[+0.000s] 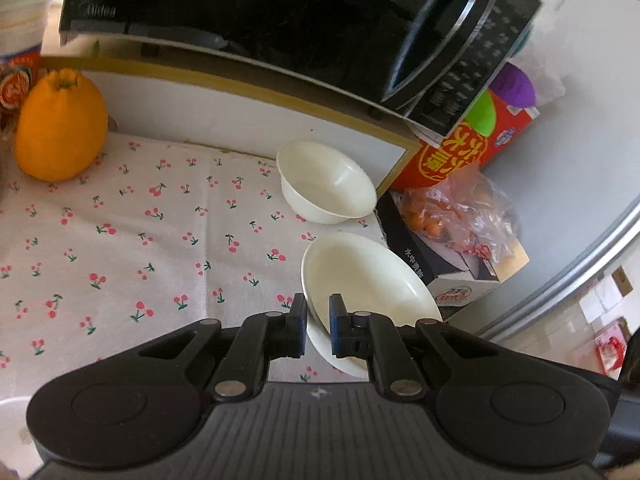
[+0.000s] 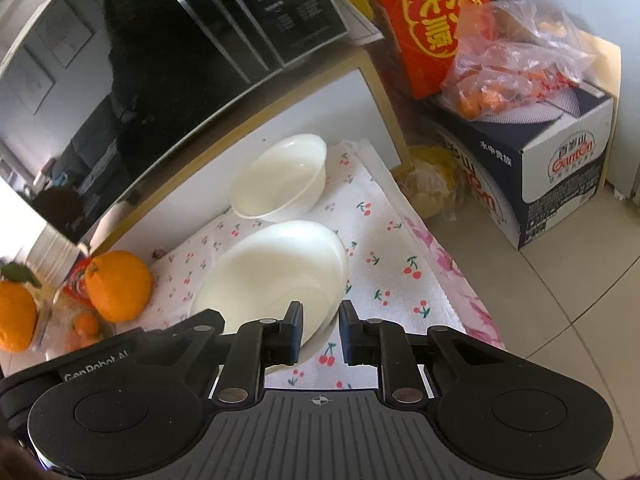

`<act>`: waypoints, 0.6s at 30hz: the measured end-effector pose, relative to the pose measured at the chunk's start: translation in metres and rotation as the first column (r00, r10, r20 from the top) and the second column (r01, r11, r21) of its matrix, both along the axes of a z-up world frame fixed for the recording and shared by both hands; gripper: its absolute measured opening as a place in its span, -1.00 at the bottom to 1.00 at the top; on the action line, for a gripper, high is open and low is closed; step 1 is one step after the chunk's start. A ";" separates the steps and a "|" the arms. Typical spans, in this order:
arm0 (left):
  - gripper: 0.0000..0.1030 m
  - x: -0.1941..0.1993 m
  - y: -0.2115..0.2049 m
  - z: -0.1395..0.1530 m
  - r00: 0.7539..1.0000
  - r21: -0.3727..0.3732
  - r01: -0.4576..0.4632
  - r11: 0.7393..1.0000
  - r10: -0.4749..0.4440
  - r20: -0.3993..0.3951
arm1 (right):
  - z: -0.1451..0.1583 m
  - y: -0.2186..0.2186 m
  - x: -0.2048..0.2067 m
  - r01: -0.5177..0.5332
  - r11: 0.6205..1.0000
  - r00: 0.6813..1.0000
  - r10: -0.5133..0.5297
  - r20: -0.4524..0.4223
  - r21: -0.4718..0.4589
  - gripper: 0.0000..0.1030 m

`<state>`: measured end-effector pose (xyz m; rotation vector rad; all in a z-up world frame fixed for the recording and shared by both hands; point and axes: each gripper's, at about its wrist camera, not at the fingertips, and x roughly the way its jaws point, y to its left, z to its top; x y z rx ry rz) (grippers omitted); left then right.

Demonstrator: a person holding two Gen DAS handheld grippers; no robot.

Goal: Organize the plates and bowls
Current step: 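Lift the cream bowl and carry it toward the white bowl with both grippers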

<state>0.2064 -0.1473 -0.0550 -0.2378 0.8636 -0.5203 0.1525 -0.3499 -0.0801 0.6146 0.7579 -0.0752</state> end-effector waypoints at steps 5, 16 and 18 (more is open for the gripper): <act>-0.80 -0.023 0.000 0.012 0.999 0.032 0.026 0.999 -0.027 0.041 | 0.015 0.004 -0.016 -0.020 0.999 1.000 0.020 -0.002 -0.033 -0.63; -0.79 -0.060 0.020 0.024 1.000 -0.024 0.010 1.000 -0.010 0.016 | 0.039 0.015 -0.052 -0.068 0.996 0.998 0.067 -0.010 -0.054 -0.63; -0.79 -0.065 0.024 0.024 1.000 -0.032 0.006 0.999 -0.006 0.002 | 0.041 0.020 -0.058 -0.081 0.995 0.997 0.080 -0.020 -0.061 -0.63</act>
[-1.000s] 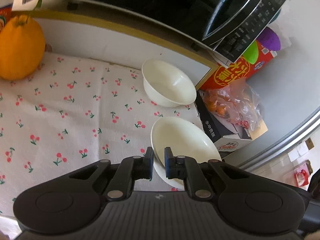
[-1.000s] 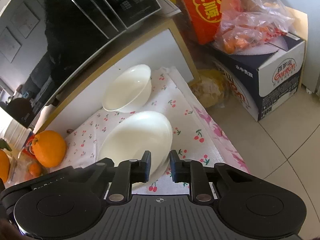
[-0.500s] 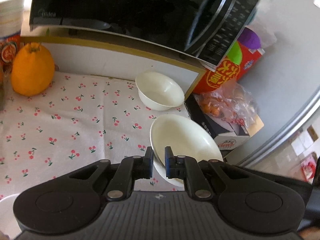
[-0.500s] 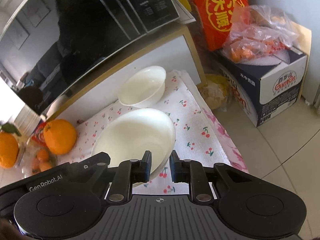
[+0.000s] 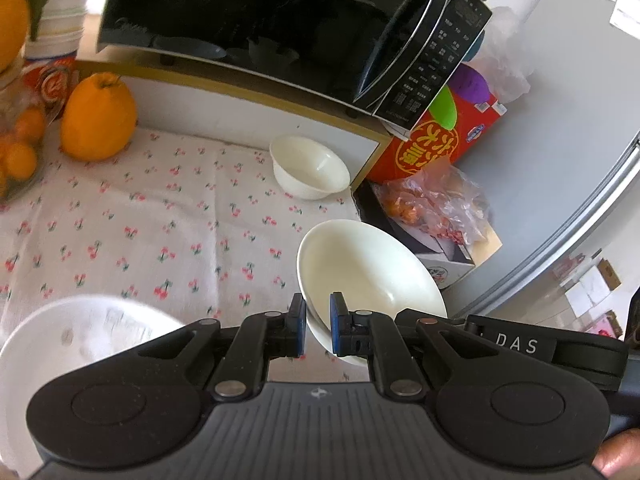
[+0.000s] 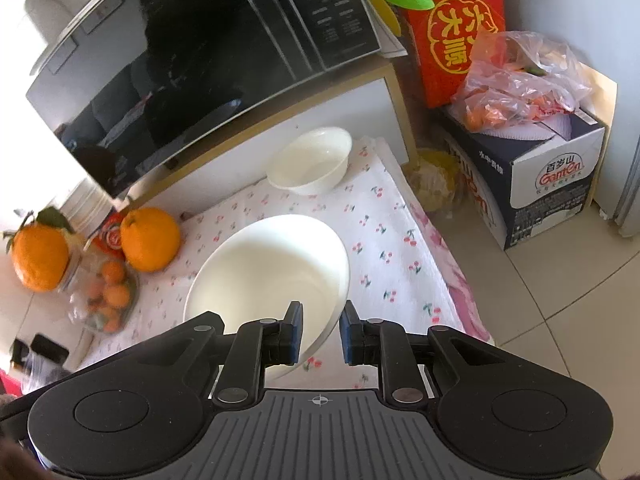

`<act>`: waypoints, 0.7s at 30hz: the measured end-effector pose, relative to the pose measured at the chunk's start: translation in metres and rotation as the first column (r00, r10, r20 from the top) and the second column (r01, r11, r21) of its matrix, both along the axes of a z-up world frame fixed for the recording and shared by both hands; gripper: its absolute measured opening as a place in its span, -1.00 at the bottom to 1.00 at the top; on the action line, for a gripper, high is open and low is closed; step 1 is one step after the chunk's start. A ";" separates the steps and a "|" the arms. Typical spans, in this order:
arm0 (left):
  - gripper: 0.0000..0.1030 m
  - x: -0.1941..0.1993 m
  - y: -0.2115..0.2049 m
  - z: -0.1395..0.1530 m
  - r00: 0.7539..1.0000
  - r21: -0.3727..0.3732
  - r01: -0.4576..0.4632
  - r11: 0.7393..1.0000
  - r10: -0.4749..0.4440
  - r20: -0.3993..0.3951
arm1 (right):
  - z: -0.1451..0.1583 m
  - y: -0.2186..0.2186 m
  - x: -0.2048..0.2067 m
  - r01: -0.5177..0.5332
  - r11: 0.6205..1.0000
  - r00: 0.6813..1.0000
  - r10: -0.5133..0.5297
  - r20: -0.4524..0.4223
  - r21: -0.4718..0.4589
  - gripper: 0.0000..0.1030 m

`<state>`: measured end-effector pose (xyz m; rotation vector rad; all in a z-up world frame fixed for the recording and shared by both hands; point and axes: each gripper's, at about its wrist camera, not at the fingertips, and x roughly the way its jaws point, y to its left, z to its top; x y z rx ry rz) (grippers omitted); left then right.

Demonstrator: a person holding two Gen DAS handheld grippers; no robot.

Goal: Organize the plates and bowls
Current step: 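Lift the cream bowl and carry it toward the white bowl with both grippers, then lower the cream bowl into the white bowl with both grippers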

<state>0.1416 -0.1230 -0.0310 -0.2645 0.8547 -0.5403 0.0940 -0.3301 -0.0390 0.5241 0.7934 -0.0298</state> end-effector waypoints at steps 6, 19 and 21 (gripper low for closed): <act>-0.79 -0.016 0.014 -0.002 0.999 -0.016 0.003 1.000 -0.003 -0.032 | 0.004 0.015 -0.017 -0.044 0.998 0.999 0.043 -0.031 -0.034 -0.62; -0.79 -0.047 0.017 -0.004 0.998 0.013 0.056 0.998 -0.055 -0.028 | 0.002 0.031 -0.057 -0.117 0.988 0.991 0.111 -0.069 -0.096 -0.57; -0.79 -0.052 0.014 -0.004 0.997 0.031 0.072 0.997 -0.071 -0.024 | 0.000 0.030 -0.064 -0.122 0.988 0.991 0.116 -0.074 -0.095 -0.56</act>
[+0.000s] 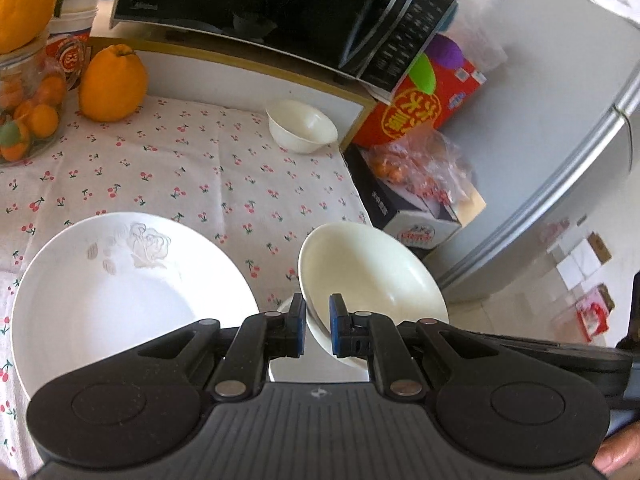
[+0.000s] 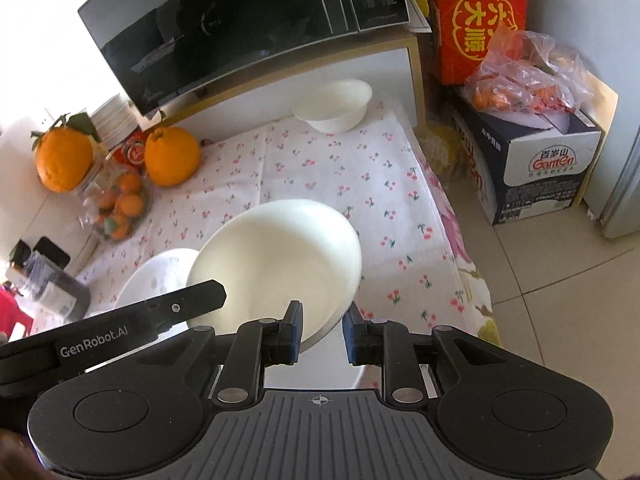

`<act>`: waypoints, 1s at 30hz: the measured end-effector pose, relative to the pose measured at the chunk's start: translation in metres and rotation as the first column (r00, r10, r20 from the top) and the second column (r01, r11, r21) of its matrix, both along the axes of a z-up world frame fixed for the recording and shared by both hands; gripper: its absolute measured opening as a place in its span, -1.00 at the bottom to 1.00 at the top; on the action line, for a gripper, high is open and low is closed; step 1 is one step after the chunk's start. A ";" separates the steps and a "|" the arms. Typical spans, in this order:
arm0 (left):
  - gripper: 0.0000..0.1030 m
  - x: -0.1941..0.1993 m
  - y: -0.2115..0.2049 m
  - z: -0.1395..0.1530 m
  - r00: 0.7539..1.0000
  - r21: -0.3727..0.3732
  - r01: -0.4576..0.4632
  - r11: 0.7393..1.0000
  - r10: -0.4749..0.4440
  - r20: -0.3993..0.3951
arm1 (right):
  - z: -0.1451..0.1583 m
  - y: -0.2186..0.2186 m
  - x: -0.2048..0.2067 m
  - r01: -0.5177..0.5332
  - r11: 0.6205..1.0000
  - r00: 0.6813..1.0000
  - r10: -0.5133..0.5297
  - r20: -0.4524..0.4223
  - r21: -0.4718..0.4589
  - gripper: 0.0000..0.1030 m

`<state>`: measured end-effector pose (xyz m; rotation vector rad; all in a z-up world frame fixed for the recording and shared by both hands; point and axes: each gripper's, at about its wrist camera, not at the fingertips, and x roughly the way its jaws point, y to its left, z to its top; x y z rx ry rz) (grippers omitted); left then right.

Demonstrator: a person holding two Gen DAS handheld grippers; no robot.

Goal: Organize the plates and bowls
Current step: 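Lower the cream bowl into the white bowl with both grippers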

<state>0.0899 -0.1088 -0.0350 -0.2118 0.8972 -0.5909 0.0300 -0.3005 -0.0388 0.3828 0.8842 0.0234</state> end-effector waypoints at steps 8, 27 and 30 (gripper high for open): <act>-0.79 -0.015 -0.001 -0.007 0.999 0.055 0.047 0.997 -0.047 -0.001 | -0.010 -0.001 -0.018 -0.021 1.000 0.999 0.021 -0.026 -0.007 -0.56; -0.75 -0.023 -0.001 -0.019 0.998 0.173 0.056 0.983 -0.062 0.030 | -0.022 0.017 -0.013 -0.088 0.994 0.994 0.084 -0.074 -0.059 -0.56; -0.75 -0.024 -0.001 -0.019 0.997 0.181 0.059 0.982 -0.066 0.031 | -0.021 0.018 -0.012 -0.092 0.993 0.993 0.087 -0.077 -0.068 -0.56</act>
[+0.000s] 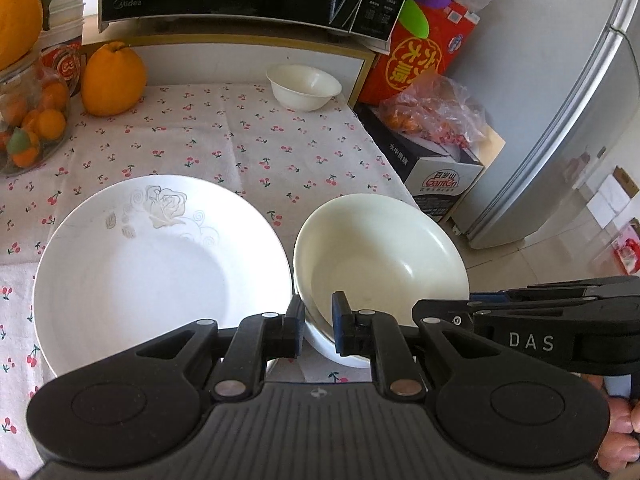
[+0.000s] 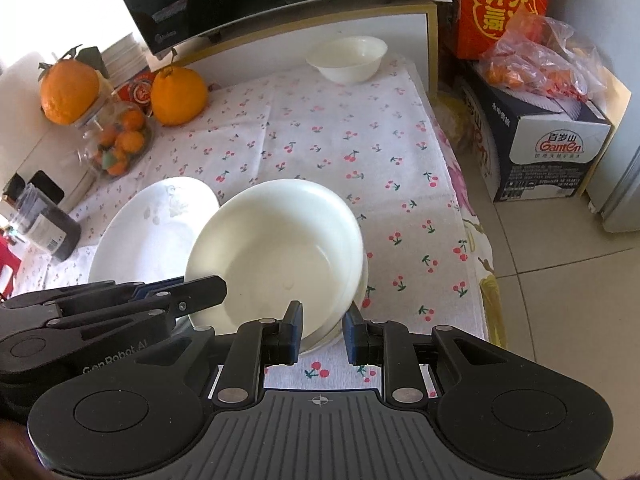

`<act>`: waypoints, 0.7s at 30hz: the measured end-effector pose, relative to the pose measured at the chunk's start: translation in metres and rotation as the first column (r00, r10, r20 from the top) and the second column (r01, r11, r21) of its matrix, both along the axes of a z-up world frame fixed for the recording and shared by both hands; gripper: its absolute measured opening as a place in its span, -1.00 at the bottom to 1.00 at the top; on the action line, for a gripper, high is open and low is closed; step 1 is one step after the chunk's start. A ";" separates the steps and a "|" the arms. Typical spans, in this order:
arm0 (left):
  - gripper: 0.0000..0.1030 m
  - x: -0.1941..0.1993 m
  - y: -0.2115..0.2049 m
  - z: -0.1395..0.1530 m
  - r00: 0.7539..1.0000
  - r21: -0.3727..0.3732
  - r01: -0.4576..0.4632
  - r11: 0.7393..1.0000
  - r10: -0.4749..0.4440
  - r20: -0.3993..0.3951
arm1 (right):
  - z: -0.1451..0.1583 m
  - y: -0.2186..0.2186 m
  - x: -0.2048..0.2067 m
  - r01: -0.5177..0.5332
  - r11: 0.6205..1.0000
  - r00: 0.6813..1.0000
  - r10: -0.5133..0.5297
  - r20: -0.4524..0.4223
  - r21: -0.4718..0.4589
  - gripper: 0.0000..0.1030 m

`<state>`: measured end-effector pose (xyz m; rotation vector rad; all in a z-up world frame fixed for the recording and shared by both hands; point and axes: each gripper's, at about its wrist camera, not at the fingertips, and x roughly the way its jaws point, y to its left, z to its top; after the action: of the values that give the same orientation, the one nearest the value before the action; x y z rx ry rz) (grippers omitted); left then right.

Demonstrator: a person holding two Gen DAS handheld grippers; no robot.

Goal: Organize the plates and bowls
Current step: 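Lower the cream bowl into the white bowl with both grippers, then open both grippers to release the stacked bowls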

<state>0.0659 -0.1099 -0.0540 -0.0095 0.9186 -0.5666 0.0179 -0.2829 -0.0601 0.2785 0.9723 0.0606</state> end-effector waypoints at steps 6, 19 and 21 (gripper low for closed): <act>-0.73 -0.001 -0.001 -0.001 1.000 0.010 0.005 1.000 -0.005 0.003 | 0.000 0.001 0.000 -0.004 1.000 1.000 0.004 0.000 -0.004 -0.56; -0.46 0.000 -0.006 -0.002 0.999 0.003 0.034 0.999 -0.034 0.009 | 0.006 -0.004 0.001 0.012 1.000 1.000 -0.012 0.009 -0.016 -0.07; -0.41 0.000 -0.006 -0.002 0.999 0.001 0.041 0.999 -0.041 0.008 | 0.007 -0.007 0.001 0.023 1.000 1.000 -0.022 0.009 -0.015 0.00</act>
<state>0.0661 -0.1161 -0.0556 0.0120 0.9129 -0.6042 0.0191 -0.2899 -0.0531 0.2751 0.9603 0.0340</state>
